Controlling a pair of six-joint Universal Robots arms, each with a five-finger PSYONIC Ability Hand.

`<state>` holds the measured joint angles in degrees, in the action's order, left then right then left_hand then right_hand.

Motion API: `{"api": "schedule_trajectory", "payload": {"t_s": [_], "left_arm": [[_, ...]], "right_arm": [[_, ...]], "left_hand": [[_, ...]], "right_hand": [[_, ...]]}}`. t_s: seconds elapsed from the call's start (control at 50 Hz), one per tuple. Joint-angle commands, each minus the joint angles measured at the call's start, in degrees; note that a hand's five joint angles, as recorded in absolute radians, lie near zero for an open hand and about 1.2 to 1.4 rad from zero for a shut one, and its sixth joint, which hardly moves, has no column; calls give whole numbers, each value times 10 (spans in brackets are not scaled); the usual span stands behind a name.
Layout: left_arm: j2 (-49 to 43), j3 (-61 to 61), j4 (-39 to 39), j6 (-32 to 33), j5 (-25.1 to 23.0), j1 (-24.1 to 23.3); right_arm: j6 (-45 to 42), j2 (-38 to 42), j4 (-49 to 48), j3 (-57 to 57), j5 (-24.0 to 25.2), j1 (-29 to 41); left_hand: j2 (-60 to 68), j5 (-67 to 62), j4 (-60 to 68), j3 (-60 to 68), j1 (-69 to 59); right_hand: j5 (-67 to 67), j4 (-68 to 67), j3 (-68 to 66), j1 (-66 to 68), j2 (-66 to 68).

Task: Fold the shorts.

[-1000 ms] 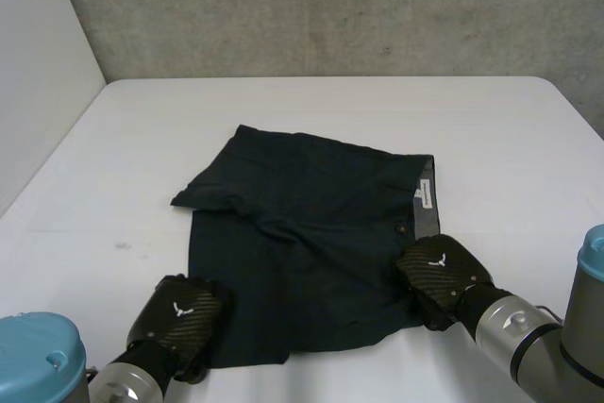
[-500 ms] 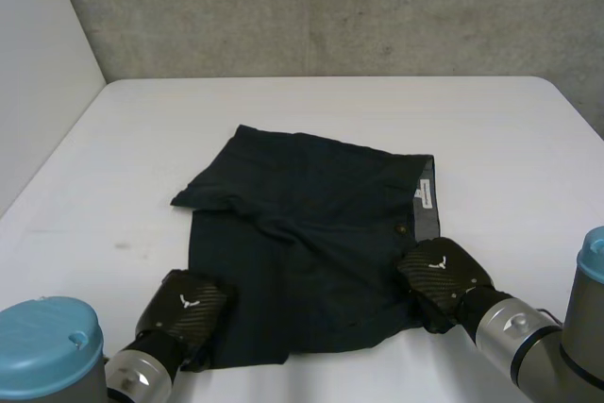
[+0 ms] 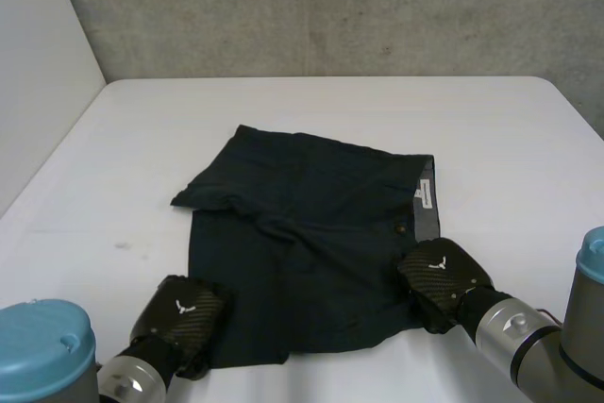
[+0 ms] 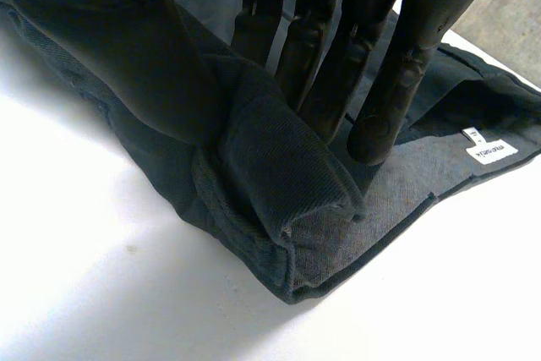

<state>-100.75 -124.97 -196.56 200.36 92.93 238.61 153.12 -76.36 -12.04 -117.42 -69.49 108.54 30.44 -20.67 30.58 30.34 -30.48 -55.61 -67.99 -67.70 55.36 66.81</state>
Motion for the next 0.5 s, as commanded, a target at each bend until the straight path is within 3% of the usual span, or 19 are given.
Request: {"api": "schedule_trajectory", "payload": {"t_s": [0.02,0.26,0.42,0.5], "left_arm": [[-19,18,-3,3,1,19],[-25,46,-5,4,1,26],[-36,61,-6,4,1,28],[-27,64,-6,4,1,26]], "right_arm": [[-1,1,0,0,0,0],[-2,1,0,-1,-1,0],[-3,0,0,-4,-2,0],[-3,-1,0,-4,-5,-1]], "left_hand": [[52,-49,50,53,-51],[80,-78,79,81,-80],[302,-300,301,303,-302],[492,-489,490,493,-491]], "right_hand": [[-144,-120,-123,246,132],[-144,-120,-123,246,132],[-144,-120,-123,246,132],[-144,-120,-123,246,132]]}}
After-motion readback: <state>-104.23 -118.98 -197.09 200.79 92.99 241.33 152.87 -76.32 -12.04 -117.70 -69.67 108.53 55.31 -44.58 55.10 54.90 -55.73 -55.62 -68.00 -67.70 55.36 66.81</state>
